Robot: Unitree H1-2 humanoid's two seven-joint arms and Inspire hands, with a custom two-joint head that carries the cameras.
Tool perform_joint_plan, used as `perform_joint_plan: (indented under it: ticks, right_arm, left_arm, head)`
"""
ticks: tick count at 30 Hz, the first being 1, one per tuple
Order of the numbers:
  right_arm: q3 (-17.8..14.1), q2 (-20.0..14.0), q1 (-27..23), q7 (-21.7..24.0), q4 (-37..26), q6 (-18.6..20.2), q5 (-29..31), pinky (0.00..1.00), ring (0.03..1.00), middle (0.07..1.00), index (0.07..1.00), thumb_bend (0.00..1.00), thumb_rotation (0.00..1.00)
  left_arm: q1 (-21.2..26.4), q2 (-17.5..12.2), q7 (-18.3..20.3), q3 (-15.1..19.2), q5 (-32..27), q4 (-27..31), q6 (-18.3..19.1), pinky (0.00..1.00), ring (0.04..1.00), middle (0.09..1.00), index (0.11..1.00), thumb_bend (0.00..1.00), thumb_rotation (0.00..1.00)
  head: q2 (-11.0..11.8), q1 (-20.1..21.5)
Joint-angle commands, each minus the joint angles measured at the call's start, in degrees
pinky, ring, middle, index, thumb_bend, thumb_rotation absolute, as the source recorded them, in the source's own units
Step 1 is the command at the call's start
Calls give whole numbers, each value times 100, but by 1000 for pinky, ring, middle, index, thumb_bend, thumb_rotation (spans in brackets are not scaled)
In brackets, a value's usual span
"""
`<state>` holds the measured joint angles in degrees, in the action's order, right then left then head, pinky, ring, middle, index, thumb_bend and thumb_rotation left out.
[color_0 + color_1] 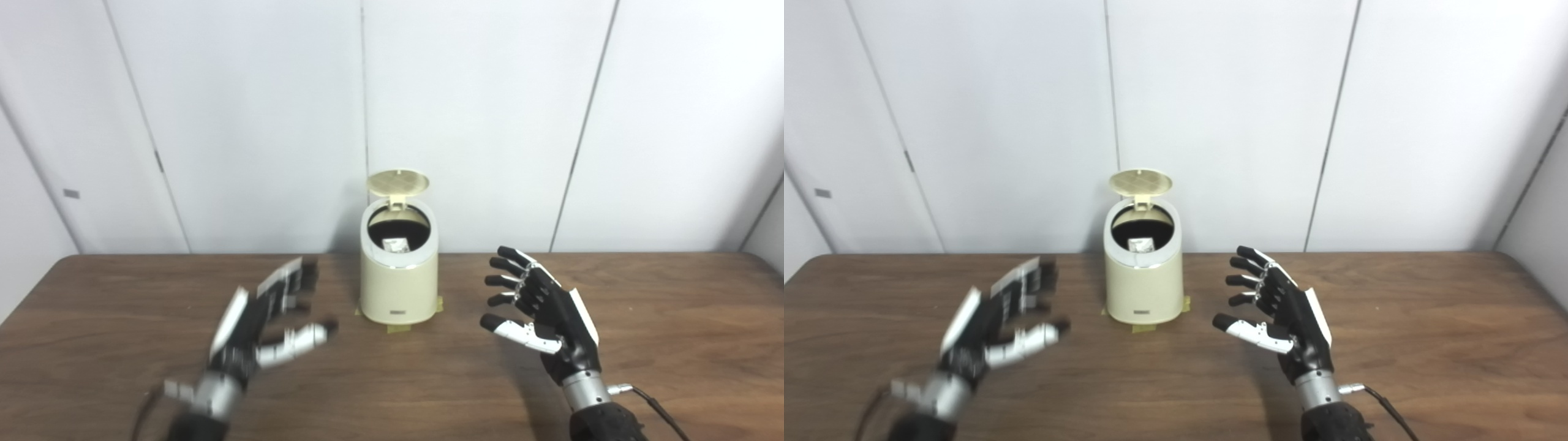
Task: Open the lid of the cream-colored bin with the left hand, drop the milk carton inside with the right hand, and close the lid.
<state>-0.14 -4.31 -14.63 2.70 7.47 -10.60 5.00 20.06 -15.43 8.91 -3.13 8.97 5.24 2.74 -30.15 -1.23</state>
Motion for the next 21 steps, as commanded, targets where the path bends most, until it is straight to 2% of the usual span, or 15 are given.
perform_joint_plan:
  ticks: [1,7,12,18,21]
  right_arm:
    - [-17,-2,-215,-5,-138,-123,-66,528,685,779,788,844,228]
    - [-18,37,-204,14,-167,-150,-153,526,676,779,788,836,229]
    - [-25,60,-206,-21,-221,-107,-208,522,672,773,785,839,229]
    - [2,107,-192,39,-253,-96,-153,519,677,774,787,811,199]
    - [36,110,-178,24,-285,-54,-247,506,675,771,786,802,207]
  left_arm:
    - [583,-82,116,-67,95,87,107,713,870,899,914,867,356]
    - [1436,-228,382,-236,238,-171,747,852,970,970,974,900,363]
    - [2112,-268,557,-414,416,-739,860,926,1000,1000,1000,939,367]
    - [2699,-272,753,-661,577,-1408,855,886,970,985,1000,950,366]
    - [2874,-320,751,-883,852,-1635,758,869,957,973,993,971,379]
  head:
    - [13,-1]
    - [58,8]
    - [79,36]
    - [103,64]
    - [109,82]
